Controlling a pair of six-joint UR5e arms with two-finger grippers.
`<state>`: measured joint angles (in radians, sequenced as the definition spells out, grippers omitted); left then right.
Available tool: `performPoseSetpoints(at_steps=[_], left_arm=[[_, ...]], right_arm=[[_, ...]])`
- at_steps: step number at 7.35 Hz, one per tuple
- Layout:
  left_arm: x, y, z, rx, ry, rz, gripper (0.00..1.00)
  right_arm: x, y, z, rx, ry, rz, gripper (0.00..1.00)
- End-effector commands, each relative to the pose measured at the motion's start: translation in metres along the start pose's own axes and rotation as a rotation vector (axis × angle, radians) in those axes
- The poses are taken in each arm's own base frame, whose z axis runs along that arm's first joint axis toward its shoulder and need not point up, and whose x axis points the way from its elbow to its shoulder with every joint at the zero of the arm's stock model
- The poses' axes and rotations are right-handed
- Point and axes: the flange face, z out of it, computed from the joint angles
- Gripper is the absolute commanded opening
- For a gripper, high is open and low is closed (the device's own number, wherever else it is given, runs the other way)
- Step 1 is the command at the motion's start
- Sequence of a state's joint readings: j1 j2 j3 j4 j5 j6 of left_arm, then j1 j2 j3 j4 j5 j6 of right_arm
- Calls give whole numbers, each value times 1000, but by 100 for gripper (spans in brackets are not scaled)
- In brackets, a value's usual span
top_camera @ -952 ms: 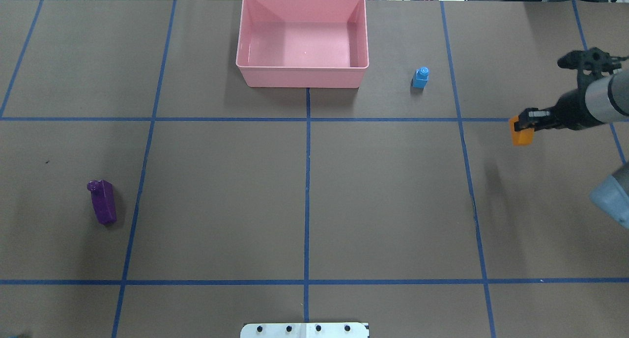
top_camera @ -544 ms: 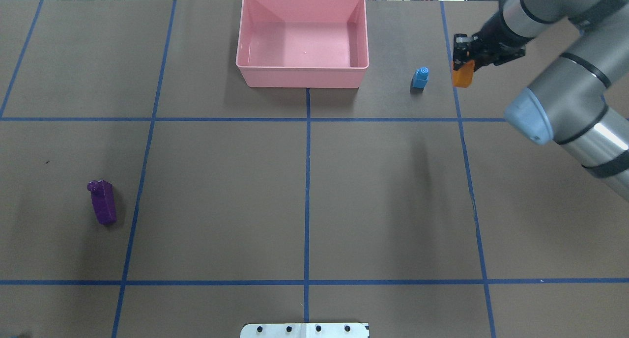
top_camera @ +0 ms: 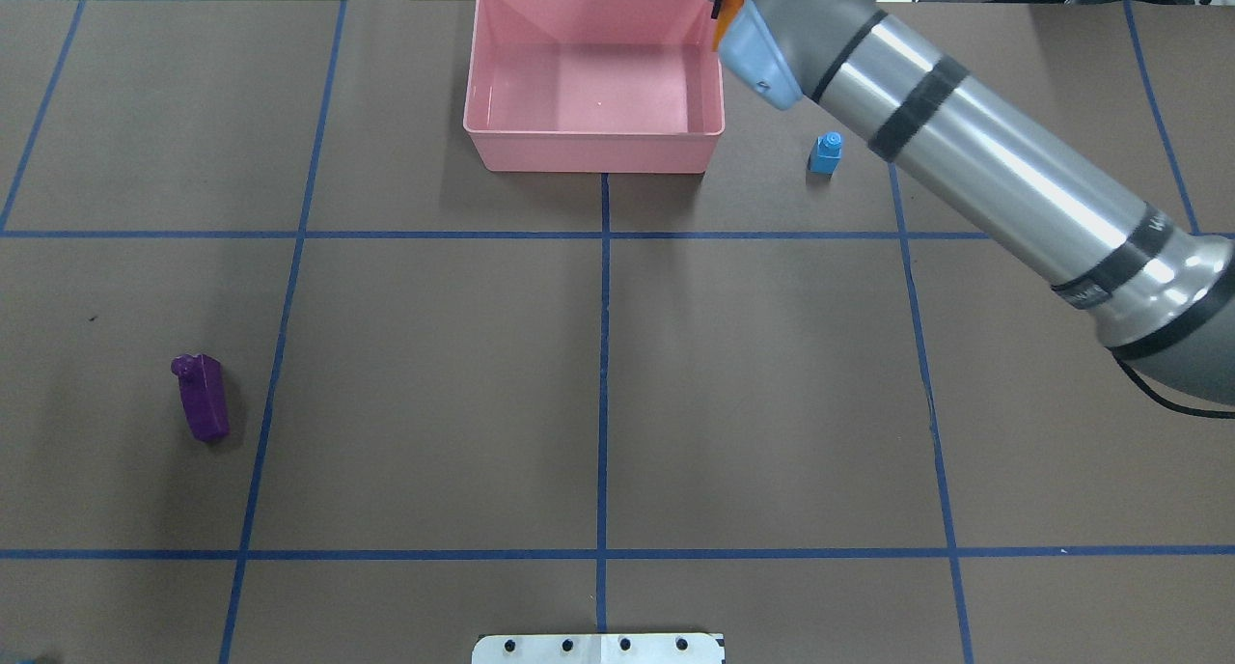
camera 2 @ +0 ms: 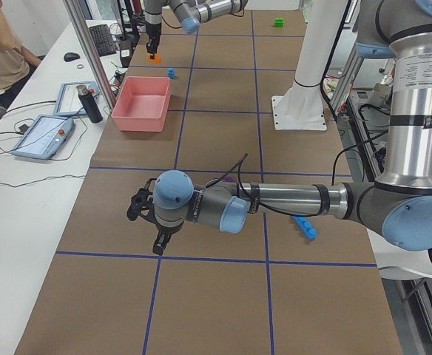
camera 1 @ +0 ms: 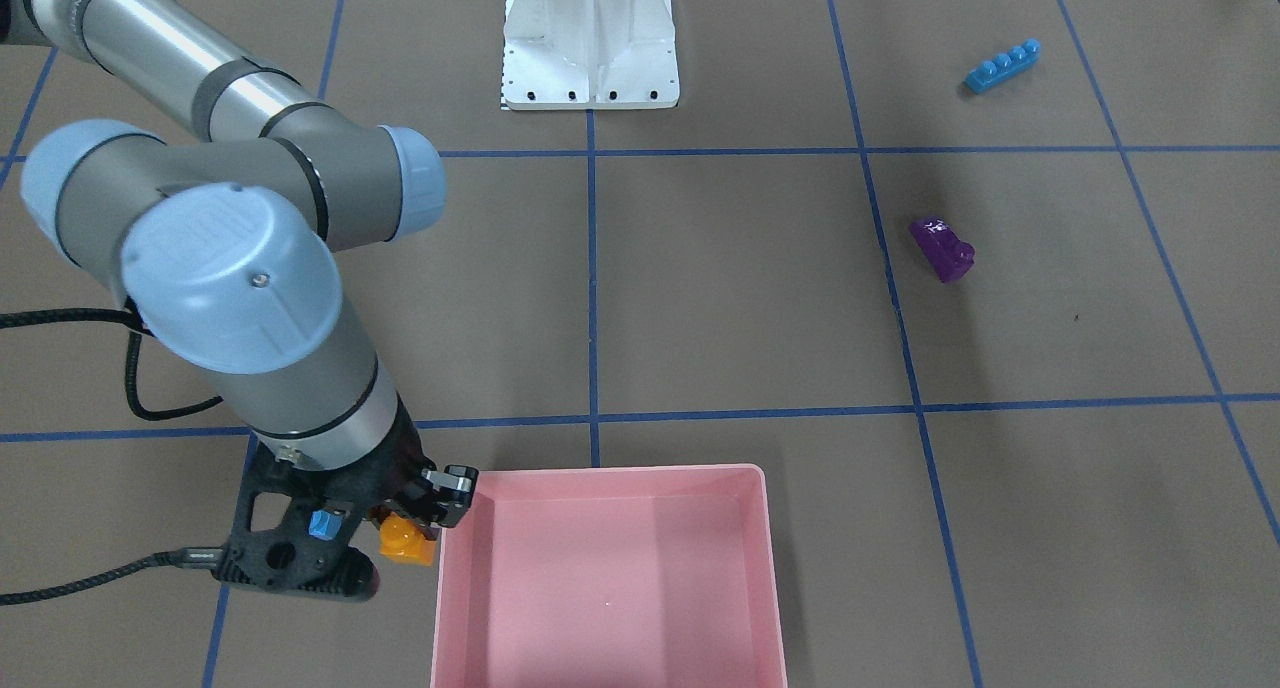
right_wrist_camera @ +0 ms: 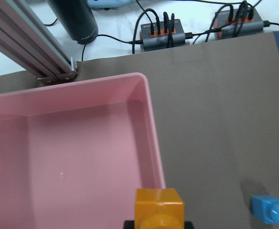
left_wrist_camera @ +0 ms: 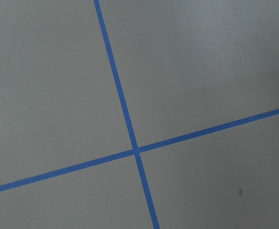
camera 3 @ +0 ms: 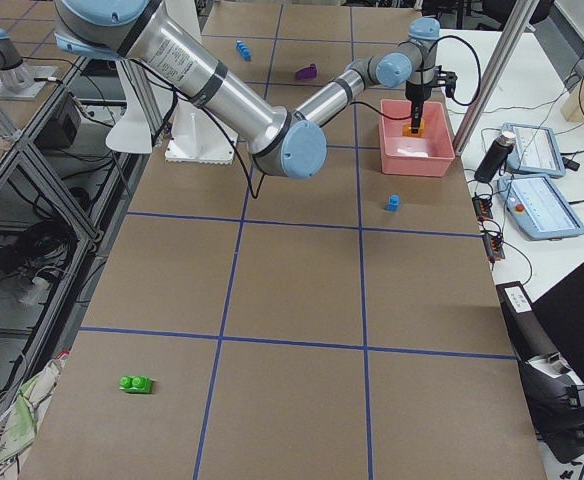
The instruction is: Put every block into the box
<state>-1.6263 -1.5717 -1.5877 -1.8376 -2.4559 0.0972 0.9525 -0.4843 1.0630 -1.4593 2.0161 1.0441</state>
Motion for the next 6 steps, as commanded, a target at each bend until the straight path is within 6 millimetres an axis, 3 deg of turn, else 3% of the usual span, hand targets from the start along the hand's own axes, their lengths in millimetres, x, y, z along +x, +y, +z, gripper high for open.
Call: performPoseSetpoints(at_steps=[1, 2, 3, 4, 6], left_arm=[[1, -1, 1, -2, 1, 2, 100], [2, -2, 1, -2, 3, 4, 100], [7, -5, 3, -4, 6, 17, 100], [16, -15, 6, -6, 11, 36, 100], [27, -27, 11, -11, 18, 56, 100]], right_arm=[[-62, 5, 56, 58, 8, -12, 0], [-66, 14, 66, 55, 9, -23, 0], [-67, 21, 78, 49, 27, -27, 79], [-67, 22, 79, 56, 33, -23, 99], [-67, 19, 74, 59, 26, -19, 99]])
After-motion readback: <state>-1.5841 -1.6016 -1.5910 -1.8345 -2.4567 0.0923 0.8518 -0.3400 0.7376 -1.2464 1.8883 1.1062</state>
